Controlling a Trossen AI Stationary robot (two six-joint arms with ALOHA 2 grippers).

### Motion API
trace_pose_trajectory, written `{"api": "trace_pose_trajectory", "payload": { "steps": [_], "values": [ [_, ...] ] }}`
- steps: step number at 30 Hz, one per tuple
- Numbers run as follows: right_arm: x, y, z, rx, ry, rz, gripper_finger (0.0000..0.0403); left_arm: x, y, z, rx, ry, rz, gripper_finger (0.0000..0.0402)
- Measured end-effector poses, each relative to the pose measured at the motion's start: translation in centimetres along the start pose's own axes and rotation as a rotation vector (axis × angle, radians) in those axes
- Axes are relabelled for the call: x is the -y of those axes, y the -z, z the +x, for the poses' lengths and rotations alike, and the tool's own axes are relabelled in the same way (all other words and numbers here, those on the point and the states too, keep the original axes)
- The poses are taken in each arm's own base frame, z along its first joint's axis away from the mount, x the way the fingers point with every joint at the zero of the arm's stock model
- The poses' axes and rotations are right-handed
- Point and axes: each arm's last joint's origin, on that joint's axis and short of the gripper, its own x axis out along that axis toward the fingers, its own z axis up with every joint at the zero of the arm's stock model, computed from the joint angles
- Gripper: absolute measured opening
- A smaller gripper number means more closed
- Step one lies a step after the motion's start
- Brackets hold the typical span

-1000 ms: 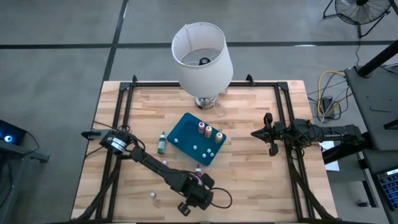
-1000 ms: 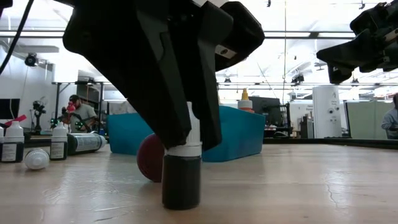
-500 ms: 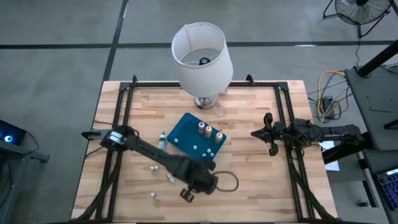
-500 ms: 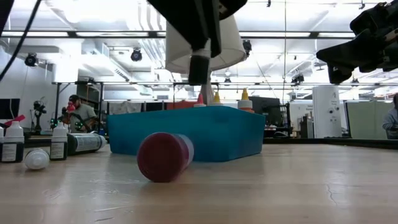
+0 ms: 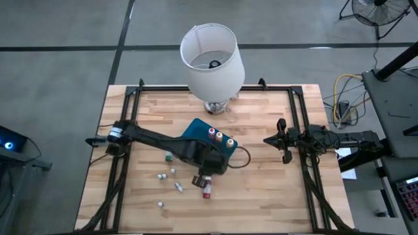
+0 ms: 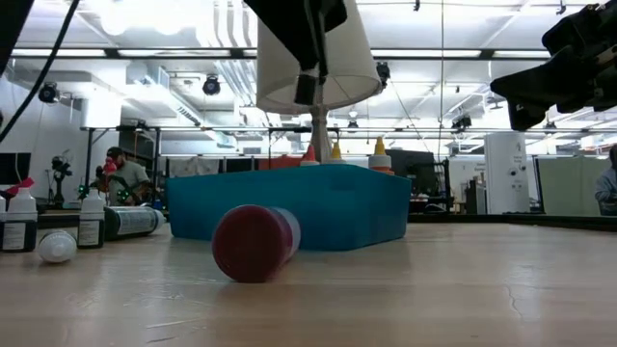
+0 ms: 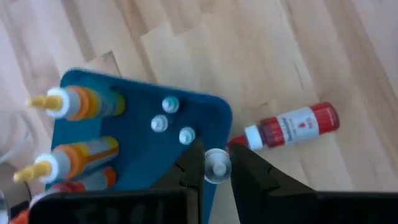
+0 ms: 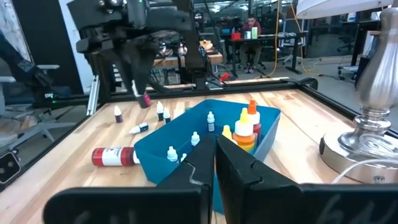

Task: Pick & Place food coloring
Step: Put the small red food coloring bottle into the blue container

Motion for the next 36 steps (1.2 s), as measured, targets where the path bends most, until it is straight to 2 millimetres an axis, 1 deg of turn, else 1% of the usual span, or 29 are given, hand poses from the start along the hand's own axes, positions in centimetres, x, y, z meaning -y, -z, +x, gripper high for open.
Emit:
{"api": "trace_pose_trajectory", "payload": {
  "steps": [2, 6, 10, 12, 16, 19, 22, 25, 31, 36],
  "values": [
    [0.0, 0.0, 0.0, 0.000, 0.000, 0.000, 0.0008, -0.1, 0.2, -0.2, -0.008, 0.002, -0.009, 0.0030],
    [0.0, 0.0, 0.0, 0.000, 0.000, 0.000, 0.0008, -0.3, 0.5, -1.5, 0.006, 0.002, -0.016, 0.0030],
    [0.0, 0.0, 0.0, -0.001, 0.000, 0.000, 0.0008, -0.6, 0.7, -3.2, 0.045, -0.007, -0.026, 0.0030],
    [0.0, 0.0, 0.0, -0.002, 0.000, 0.000, 0.0008, -0.8, 1.2, -4.4, 0.055, -0.009, -0.038, 0.0030],
    [0.0, 0.0, 0.0, -0.001, 0.001, 0.000, 0.0008, -1.6, 2.0, -6.8, 0.090, -0.024, -0.066, 0.0030],
    [0.0, 0.0, 0.0, -0.001, 0.000, 0.000, 0.0008, -2.4, 2.7, -8.0, 0.111, -0.037, -0.092, 0.0030],
    [0.0, 0.0, 0.0, -0.001, 0.000, 0.000, 0.0009, -3.2, 3.7, -8.3, 0.121, -0.054, -0.131, 0.0030],
    [0.0, 0.0, 0.0, -0.001, 0.001, 0.000, 0.0008, -3.6, 4.9, -7.9, 0.137, -0.068, -0.159, 0.0030],
    [0.0, 0.0, 0.0, -0.001, 0.001, 0.000, 0.0008, -3.6, 7.6, -7.0, 0.173, -0.077, -0.217, 0.0030],
    [0.0, 0.0, 0.0, -0.001, 0.001, 0.000, 0.0009, -3.6, 9.9, -6.2, 0.168, -0.085, -0.234, 0.0030]
  ]
}}
